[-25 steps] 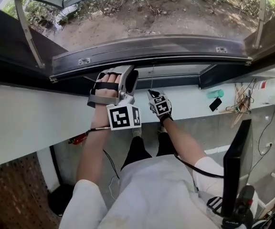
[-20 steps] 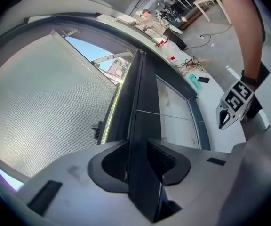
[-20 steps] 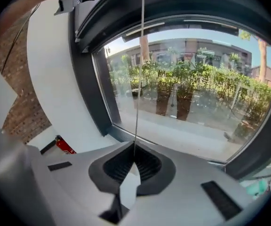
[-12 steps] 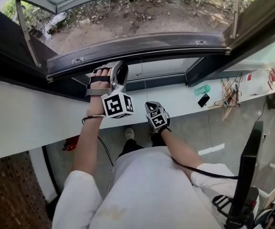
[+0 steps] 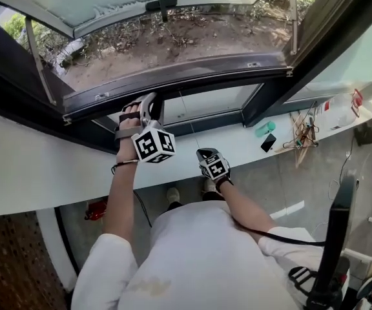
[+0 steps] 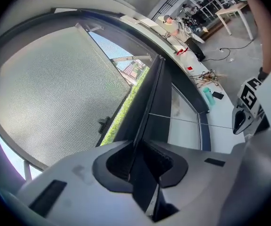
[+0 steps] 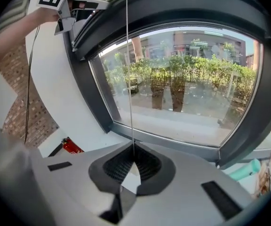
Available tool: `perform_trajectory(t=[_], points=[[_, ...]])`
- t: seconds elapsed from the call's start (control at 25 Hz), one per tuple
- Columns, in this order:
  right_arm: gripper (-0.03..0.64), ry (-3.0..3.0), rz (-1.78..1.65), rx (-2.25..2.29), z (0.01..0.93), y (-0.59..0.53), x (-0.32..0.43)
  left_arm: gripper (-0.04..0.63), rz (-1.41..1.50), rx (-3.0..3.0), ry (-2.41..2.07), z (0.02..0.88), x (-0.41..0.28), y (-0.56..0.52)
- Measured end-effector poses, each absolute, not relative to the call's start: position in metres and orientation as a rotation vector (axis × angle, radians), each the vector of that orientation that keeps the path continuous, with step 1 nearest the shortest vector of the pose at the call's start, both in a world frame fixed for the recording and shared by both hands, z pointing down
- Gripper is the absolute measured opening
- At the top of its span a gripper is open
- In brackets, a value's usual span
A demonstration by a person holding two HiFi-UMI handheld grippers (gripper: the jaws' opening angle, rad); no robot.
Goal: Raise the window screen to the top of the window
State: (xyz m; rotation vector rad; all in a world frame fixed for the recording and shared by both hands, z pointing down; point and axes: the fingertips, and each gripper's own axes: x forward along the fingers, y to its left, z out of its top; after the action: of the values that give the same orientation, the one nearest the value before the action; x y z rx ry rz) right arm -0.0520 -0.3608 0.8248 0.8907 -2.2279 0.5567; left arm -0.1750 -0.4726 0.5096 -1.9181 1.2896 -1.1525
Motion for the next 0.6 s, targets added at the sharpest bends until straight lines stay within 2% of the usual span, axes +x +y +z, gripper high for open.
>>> perform_trajectory(t=[0.28, 0.6], points=[[0.002, -2.228, 0.706, 0.901, 0.83, -0.356, -0.044, 0.06, -1.151, -1.915, 1.286, 0.507, -0.174, -0.472], [0.002, -2.268, 0.621, 0.909, 0.816, -0.367, -0.048, 0.054, -1.007, -2.0, 1.343, 0.486, -0.173, -0.47]])
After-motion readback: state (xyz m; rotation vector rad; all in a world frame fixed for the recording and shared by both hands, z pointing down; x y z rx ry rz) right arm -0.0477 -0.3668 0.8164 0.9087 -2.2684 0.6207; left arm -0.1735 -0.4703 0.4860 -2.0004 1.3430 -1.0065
